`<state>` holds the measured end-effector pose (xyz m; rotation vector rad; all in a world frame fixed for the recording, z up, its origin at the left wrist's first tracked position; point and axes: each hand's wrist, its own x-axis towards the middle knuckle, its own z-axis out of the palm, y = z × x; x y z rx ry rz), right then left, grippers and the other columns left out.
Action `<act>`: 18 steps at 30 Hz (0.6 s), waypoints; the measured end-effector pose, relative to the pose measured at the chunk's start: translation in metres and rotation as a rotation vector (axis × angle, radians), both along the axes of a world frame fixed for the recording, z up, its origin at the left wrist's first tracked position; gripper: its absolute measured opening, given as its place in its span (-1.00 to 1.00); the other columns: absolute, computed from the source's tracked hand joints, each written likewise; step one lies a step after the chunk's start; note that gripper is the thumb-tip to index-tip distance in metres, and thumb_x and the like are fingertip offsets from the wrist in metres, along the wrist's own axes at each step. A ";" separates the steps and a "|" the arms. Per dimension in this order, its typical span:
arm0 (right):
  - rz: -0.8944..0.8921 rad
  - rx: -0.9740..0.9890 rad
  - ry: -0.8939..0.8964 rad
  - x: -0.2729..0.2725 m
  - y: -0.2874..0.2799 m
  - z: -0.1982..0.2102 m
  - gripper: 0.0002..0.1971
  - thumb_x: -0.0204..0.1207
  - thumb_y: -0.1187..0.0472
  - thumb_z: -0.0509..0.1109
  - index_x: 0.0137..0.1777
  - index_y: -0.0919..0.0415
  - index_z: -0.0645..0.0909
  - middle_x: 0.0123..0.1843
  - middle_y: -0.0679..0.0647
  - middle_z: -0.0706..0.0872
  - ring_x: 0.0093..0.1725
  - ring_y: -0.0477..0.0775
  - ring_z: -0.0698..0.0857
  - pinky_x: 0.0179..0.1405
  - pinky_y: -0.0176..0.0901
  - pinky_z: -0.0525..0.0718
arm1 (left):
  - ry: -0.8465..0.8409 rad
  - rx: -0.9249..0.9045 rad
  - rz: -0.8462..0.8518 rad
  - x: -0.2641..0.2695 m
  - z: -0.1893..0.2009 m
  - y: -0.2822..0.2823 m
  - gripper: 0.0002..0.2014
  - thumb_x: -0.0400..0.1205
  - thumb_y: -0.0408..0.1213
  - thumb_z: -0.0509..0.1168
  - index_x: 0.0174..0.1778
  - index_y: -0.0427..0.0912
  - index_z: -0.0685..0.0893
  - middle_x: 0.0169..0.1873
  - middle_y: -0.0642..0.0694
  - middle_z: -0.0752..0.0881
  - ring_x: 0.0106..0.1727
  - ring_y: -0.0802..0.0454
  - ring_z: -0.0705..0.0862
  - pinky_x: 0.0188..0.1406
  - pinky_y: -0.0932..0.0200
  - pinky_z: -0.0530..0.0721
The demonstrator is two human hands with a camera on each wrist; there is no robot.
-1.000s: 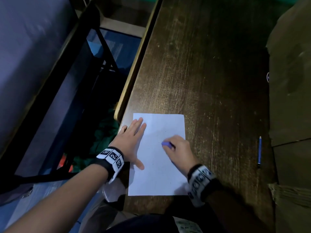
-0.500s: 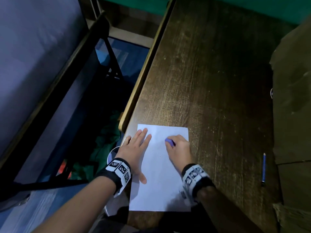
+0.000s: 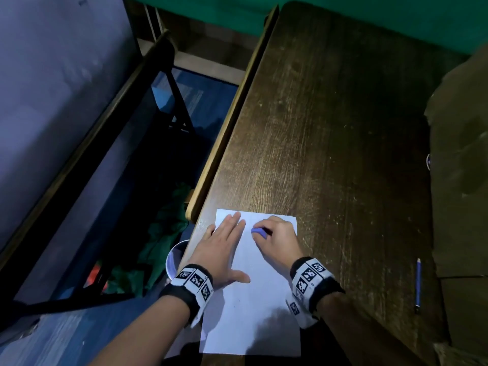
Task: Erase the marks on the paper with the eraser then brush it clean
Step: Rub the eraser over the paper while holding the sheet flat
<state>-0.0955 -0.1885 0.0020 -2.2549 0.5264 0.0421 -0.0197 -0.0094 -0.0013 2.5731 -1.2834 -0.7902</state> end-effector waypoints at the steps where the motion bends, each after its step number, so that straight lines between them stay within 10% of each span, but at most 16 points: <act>1: 0.046 0.007 -0.024 0.003 0.002 -0.001 -0.93 0.52 0.18 0.46 -0.10 0.00 0.76 -0.14 -0.16 0.68 -0.14 -0.18 0.68 -0.08 -0.37 0.61 | 0.005 0.002 0.008 0.001 -0.002 -0.001 0.34 0.35 0.54 0.39 0.80 -0.04 -0.26 0.75 0.10 -0.40 0.75 0.13 -0.38 0.77 -0.08 -0.15; 7: 0.034 -0.084 -0.082 0.020 0.016 -0.008 -0.91 0.56 0.29 0.39 -0.07 0.16 0.73 -0.15 -0.01 0.65 -0.15 -0.06 0.62 -0.04 -0.29 0.56 | -0.012 0.049 0.000 0.007 -0.008 -0.004 0.45 0.24 0.62 0.35 0.77 -0.02 -0.38 0.73 0.08 -0.46 0.73 0.11 -0.44 0.76 -0.09 -0.24; 12: 0.363 -0.038 0.096 -0.022 0.029 0.011 -0.82 0.55 0.26 0.30 -0.30 0.12 0.53 -0.27 0.03 0.53 -0.26 0.05 0.55 -0.13 0.03 0.60 | 0.001 0.052 0.007 0.009 -0.012 -0.004 0.48 0.22 0.61 0.38 0.78 -0.05 -0.37 0.73 0.07 -0.47 0.73 0.11 -0.46 0.76 -0.13 -0.19; 18: 0.076 -0.131 -0.014 0.024 0.015 0.004 -0.86 0.56 0.32 0.33 -0.21 0.16 0.63 -0.20 0.09 0.59 -0.22 0.10 0.60 -0.09 -0.03 0.62 | 0.006 0.100 -0.031 0.010 -0.009 -0.006 0.48 0.24 0.63 0.36 0.76 -0.07 -0.42 0.72 0.02 -0.48 0.73 0.06 -0.46 0.76 -0.14 -0.25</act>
